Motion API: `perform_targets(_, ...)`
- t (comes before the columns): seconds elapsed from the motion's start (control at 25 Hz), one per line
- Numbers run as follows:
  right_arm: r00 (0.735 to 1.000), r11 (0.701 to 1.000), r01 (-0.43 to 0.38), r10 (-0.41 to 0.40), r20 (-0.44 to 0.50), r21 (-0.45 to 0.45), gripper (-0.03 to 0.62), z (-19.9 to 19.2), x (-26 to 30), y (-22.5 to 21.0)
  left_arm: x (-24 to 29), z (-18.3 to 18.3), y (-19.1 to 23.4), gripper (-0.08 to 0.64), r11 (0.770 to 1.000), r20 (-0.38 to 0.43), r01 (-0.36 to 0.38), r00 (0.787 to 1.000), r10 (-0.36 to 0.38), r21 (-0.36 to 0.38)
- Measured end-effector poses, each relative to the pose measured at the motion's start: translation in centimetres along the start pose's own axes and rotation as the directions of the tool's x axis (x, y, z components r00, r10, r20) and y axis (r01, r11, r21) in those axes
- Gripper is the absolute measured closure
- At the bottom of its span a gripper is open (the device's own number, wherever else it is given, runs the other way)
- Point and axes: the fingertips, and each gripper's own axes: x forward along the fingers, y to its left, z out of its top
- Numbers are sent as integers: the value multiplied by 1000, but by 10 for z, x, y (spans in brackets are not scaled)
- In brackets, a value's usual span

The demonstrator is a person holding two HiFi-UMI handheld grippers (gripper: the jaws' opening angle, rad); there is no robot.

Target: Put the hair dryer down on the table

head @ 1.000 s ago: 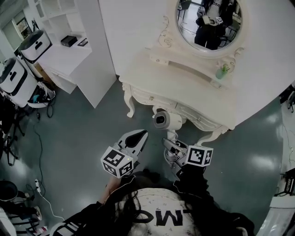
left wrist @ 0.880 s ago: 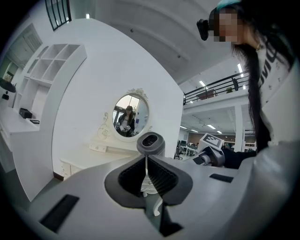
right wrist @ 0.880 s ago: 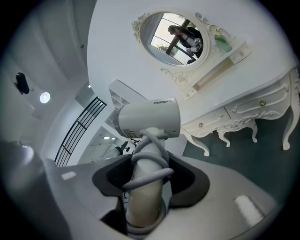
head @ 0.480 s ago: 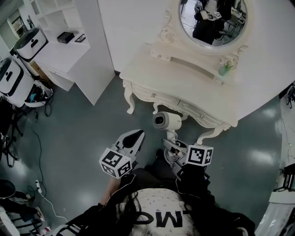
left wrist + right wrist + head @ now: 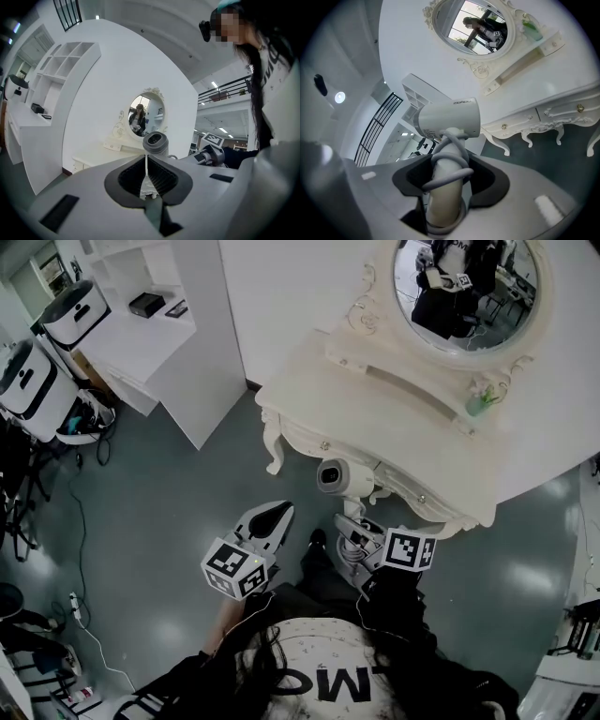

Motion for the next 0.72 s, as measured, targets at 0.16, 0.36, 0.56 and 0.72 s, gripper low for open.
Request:
perform_targets(0.16,1000,1000,-14,14,-19,0,360,32,26,-11,30,20,31,561,1000,1,-28,1000,28,12)
perform_targets(0.36,998,1000,-5,5,-55,8,360,70,54,-33,73,47,57,561,999,8,-36,999,36,27)
perform_targets(0.56,998,1000,-7,8,-69,10,359,102,73,-51,106,55,78,561,998,-24,-52,998,53,29)
perform_targets(0.72,997,1000,-7,9,-82,25,359,118,84,-68,129,64,91,561,997,-34,-67,997,68,40)
